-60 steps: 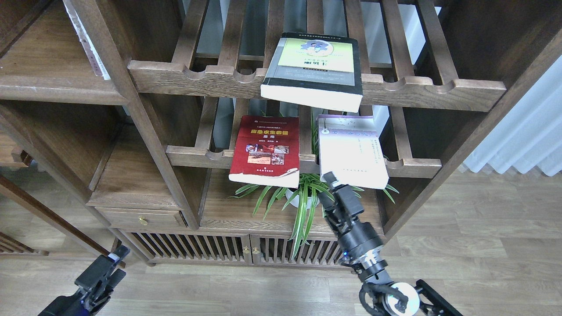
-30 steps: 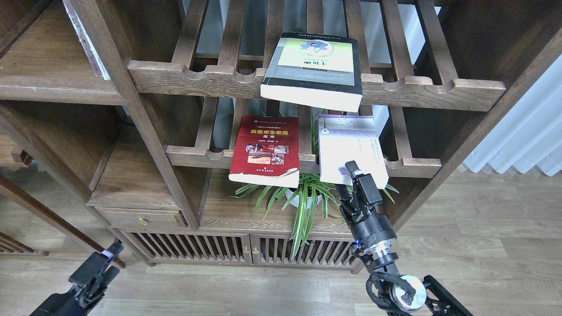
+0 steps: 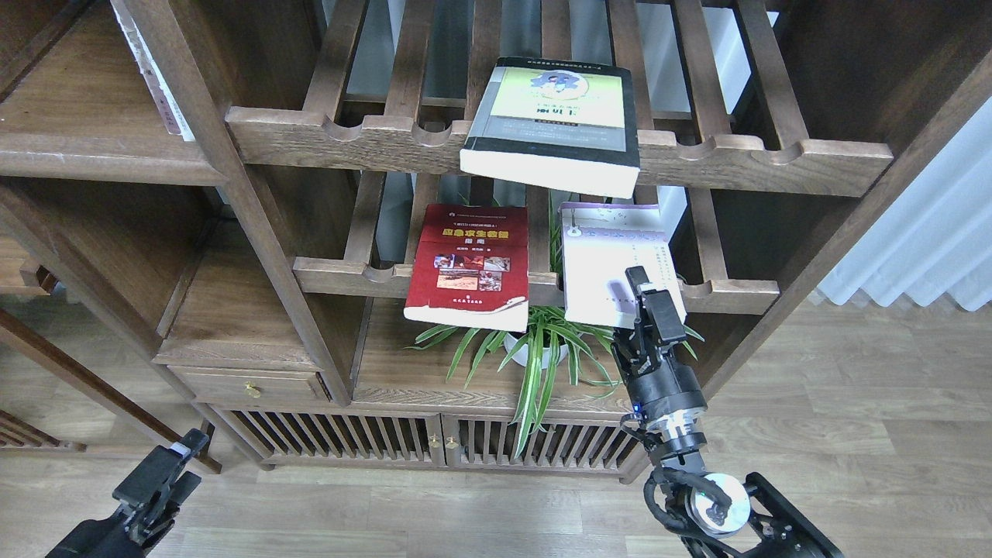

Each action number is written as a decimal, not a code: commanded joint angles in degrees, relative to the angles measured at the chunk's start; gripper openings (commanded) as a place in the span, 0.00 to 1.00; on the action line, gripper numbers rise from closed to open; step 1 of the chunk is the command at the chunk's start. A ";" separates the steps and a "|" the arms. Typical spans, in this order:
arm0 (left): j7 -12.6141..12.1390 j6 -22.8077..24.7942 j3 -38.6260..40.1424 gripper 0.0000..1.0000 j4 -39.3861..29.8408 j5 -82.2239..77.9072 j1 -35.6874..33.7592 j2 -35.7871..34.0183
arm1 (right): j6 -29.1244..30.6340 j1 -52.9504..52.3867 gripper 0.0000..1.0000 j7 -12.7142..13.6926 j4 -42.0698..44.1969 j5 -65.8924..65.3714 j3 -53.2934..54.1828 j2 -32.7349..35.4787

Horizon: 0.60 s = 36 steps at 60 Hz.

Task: Organize books on shelf
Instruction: 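Reach the right gripper to the white book and grasp its lower edge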

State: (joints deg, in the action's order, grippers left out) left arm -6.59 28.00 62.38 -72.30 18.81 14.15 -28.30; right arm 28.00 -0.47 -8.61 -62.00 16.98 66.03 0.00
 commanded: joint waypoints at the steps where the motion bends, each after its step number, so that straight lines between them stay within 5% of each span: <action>1: 0.00 0.00 0.11 1.00 0.06 0.00 0.00 0.00 | 0.00 -0.32 0.22 0.00 0.91 -0.19 0.06 0.00; 16: 0.00 0.00 0.20 1.00 0.06 0.00 -0.26 0.17 | 0.00 -0.67 0.05 -0.27 2.06 -0.01 0.32 0.00; 36: -0.97 0.00 0.20 1.00 0.06 0.00 -0.79 0.26 | 0.00 1.17 0.05 0.08 -0.40 0.07 -0.64 0.00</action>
State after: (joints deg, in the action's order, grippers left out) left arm -7.17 28.00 62.59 -72.24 18.81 13.53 -28.04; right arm 28.00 -0.71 -8.83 -60.60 17.01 66.17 0.00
